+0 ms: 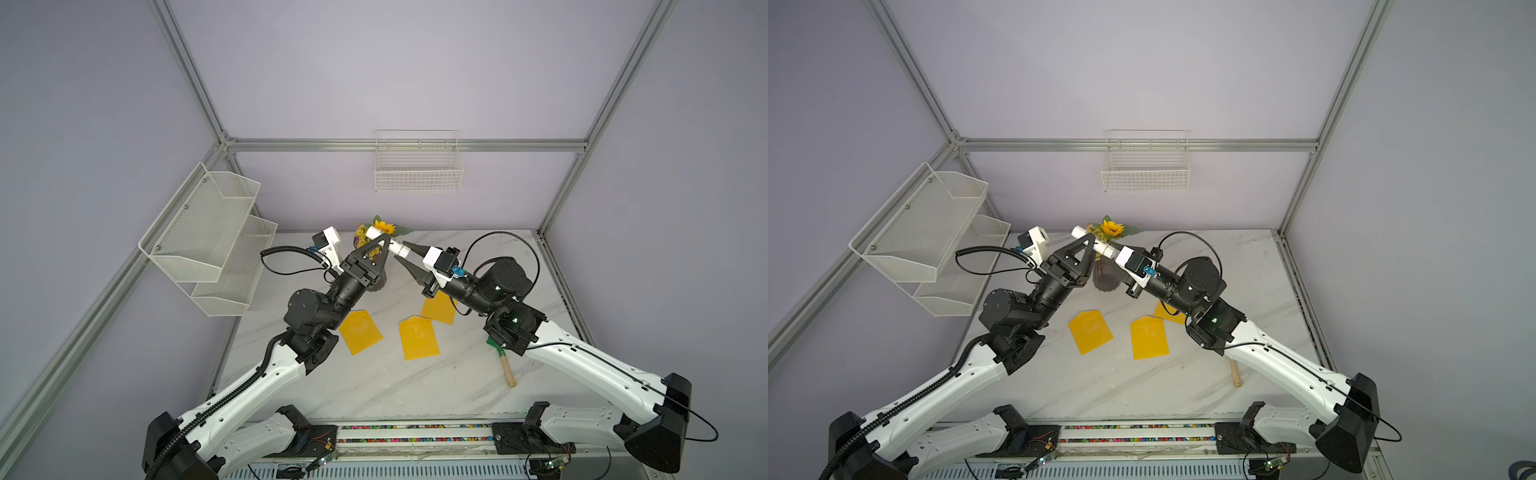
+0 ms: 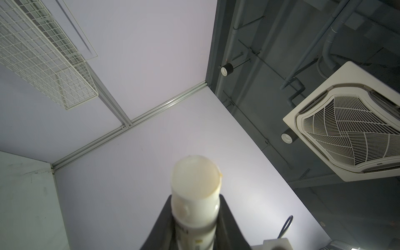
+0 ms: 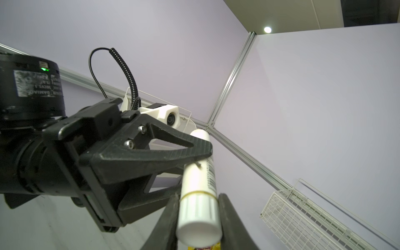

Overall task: Seal the envelope with a glue stick
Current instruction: Unscrew the glue stick.

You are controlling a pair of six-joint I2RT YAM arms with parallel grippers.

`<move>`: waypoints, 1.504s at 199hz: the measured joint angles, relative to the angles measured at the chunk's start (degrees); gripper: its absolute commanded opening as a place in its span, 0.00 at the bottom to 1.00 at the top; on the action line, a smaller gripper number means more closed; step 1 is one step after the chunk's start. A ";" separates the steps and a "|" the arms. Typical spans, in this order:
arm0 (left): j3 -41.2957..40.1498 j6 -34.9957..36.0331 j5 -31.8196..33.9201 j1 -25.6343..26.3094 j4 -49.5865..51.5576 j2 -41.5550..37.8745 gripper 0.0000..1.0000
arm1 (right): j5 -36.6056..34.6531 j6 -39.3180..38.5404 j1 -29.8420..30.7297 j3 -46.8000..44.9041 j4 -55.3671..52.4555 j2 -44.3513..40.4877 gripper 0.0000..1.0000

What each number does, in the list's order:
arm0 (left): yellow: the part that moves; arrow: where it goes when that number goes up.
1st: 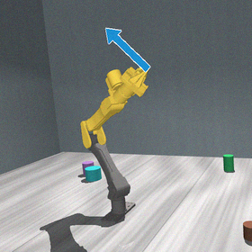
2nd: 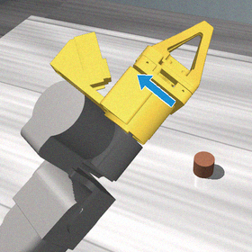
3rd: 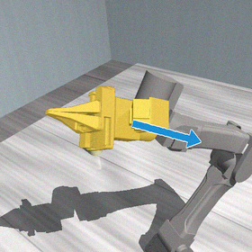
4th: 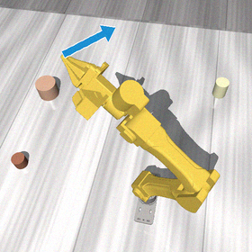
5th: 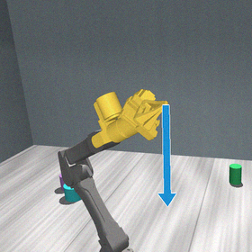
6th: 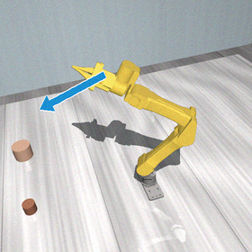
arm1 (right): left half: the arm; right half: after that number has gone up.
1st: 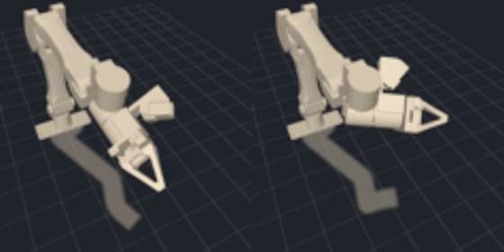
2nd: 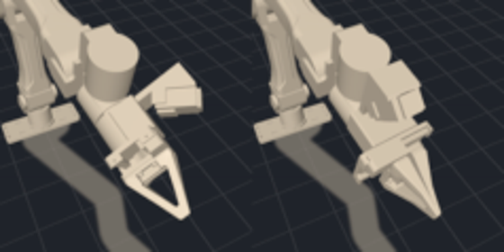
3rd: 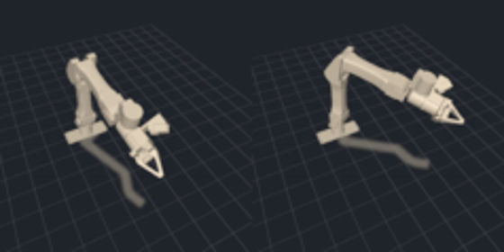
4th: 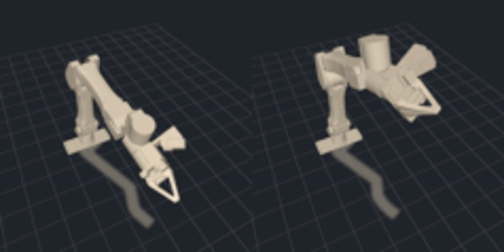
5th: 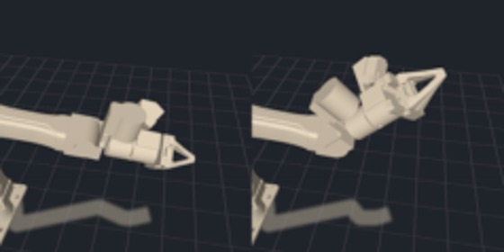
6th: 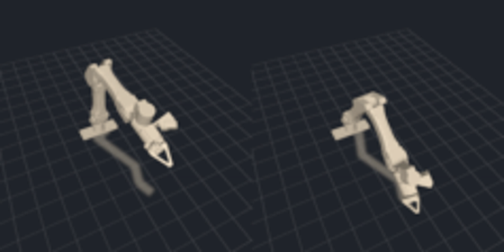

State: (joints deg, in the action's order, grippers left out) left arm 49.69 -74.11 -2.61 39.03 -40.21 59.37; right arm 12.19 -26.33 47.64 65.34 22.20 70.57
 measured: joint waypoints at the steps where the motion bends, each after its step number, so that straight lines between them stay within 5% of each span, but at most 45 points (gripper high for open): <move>1: 0.00 -0.04 0.04 0.00 -0.02 0.02 0.13 | -0.02 0.09 0.00 0.00 0.00 0.02 0.24; 32: 0.00 0.50 0.04 0.00 -0.44 0.09 0.13 | -0.85 2.60 0.00 0.02 0.07 0.02 0.11; 59: 0.46 4.39 -1.44 -0.02 -0.92 0.39 0.14 | -1.64 12.20 0.11 -0.39 0.04 -0.70 0.06; 126: 6.05 17.16 -18.88 0.00 -2.58 2.97 0.13 | 2.10 56.35 0.33 -7.17 4.22 -9.40 0.01; 168: 9.90 21.27 -30.42 -0.17 -4.79 4.20 0.13 | 8.55 85.59 0.37 -11.82 19.69 -9.42 0.02; 188: 11.04 22.77 -33.07 -0.63 -6.47 4.59 0.13 | 10.75 95.56 0.37 -12.33 28.24 -6.71 0.06; 198: 11.21 23.50 -33.55 -0.74 -6.95 4.52 0.13 | 11.39 98.23 0.37 -12.31 30.53 -5.79 0.16; 238: 11.28 27.12 -31.85 -0.68 -2.51 1.84 0.15 | 11.08 94.64 0.31 -9.62 22.99 -7.85 0.56; 300: 4.39 23.80 -16.85 -0.59 -1.29 -5.75 0.14 | 3.63 61.24 0.11 -3.78 7.37 -14.80 0.56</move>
State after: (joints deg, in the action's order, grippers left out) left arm 54.08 -50.30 -19.46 38.44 -41.50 53.63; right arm 15.81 34.92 47.75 61.56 29.56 55.77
